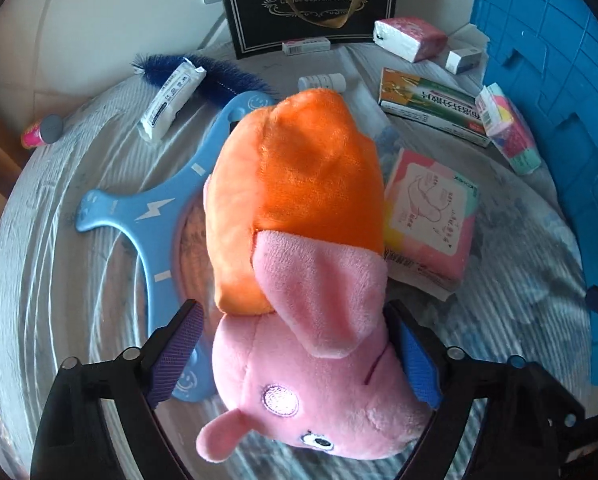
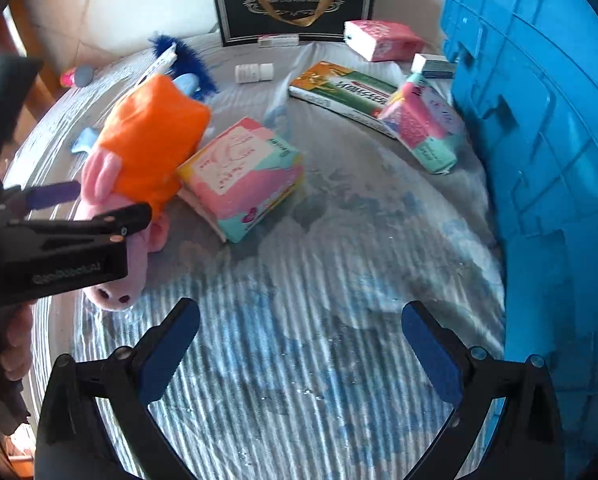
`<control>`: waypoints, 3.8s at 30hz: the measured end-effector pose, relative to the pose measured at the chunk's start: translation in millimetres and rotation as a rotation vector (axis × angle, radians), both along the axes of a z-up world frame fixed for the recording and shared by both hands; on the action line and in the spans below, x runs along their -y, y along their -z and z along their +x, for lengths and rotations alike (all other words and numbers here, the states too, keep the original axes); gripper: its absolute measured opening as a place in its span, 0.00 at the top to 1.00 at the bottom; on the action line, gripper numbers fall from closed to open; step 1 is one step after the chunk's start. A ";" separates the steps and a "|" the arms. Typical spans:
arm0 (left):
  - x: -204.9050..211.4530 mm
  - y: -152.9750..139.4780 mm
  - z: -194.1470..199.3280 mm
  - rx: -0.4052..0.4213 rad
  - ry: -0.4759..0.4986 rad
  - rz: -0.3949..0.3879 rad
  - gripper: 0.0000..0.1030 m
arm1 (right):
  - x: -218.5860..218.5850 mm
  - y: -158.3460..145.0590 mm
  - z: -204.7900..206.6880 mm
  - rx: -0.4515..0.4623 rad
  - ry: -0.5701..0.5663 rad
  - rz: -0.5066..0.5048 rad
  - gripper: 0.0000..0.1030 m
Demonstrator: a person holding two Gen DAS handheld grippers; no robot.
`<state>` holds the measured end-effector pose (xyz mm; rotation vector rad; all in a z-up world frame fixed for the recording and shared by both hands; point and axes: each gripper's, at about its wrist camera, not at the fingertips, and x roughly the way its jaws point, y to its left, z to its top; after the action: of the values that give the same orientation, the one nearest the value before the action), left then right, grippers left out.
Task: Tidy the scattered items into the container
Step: 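Grasp the pig plush with the left gripper while the right grasps a Kotex pad pack, then lift the pig plush and Kotex pack and carry them over the crate, then open both grippers to drop the pig plush and Kotex pack into the crate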
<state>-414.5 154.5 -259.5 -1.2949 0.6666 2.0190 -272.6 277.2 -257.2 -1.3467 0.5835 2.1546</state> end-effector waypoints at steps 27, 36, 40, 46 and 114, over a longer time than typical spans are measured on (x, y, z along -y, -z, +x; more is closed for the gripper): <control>7.8 0.1 -22.8 -0.012 -0.011 0.015 0.26 | -35.1 38.9 -97.1 -0.007 0.019 -0.194 0.24; -1.1 19.5 -26.3 0.039 -0.031 -0.013 0.24 | -43.2 36.6 -97.0 0.003 0.037 -0.162 0.21; 4.3 14.3 -25.8 0.032 -0.038 0.000 0.28 | -43.0 43.0 -102.8 0.002 0.026 -0.172 0.20; 21.9 -15.7 -22.7 -0.025 -0.075 0.040 0.29 | -32.9 16.5 -87.7 -0.045 0.002 -0.136 0.29; -201.9 -269.6 400.2 -0.370 0.120 0.346 0.15 | -177.1 -258.9 396.6 -0.387 0.112 0.440 0.02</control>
<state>-14.3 356.4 10.1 -0.6746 0.5120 2.1752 124.0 454.3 1.7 -0.6561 0.2875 2.2883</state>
